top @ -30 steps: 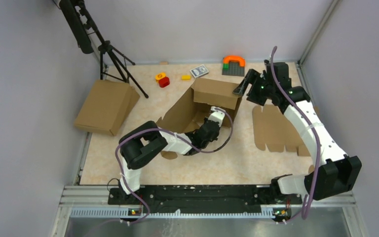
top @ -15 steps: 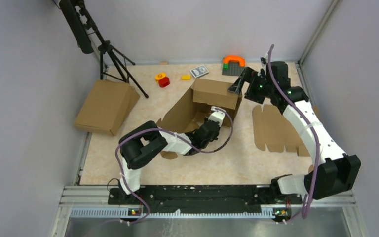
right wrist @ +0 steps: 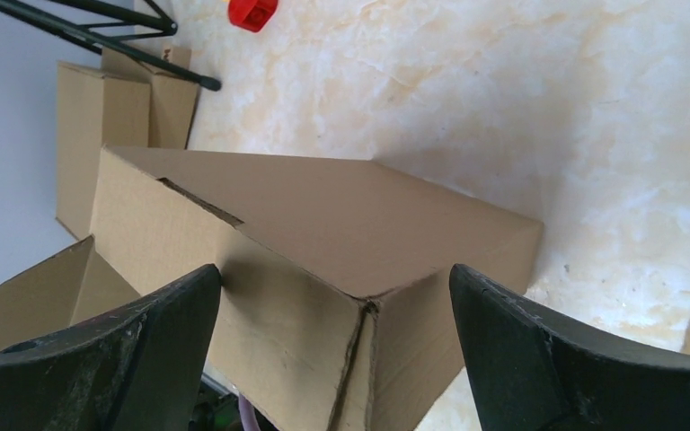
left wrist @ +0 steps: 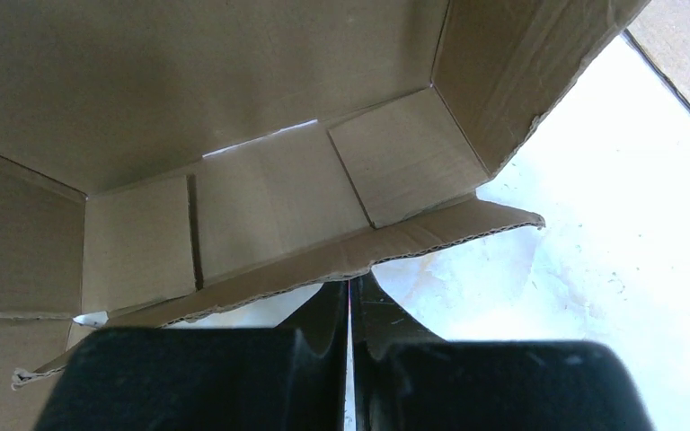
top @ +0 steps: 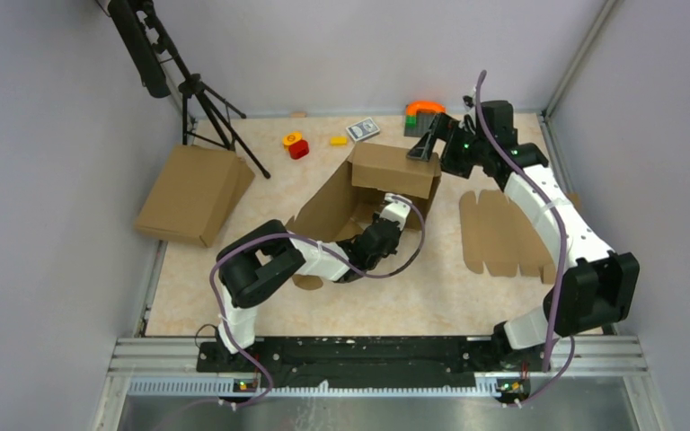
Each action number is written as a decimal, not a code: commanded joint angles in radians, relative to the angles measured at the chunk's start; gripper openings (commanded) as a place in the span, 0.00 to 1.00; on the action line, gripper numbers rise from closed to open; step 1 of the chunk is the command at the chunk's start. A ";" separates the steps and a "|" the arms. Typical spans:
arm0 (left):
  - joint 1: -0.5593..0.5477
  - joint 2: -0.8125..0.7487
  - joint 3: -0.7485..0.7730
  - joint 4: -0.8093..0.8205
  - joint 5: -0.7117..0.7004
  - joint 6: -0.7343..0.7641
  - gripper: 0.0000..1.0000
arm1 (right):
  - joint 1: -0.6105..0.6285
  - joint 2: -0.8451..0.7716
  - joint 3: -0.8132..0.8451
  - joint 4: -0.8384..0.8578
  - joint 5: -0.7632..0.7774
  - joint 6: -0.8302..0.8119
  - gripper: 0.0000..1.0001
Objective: Fold the paper box
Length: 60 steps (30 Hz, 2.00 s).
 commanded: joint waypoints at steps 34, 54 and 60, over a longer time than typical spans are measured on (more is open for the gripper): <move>0.082 0.110 0.100 0.154 0.054 0.000 0.00 | -0.021 0.061 -0.021 0.078 -0.146 -0.069 0.69; 0.118 0.248 0.319 -0.235 0.053 -0.109 0.00 | -0.021 0.075 -0.016 0.085 -0.148 -0.062 0.68; 0.116 0.246 0.320 -0.310 0.052 -0.118 0.00 | -0.023 0.092 0.009 0.089 -0.142 -0.063 0.68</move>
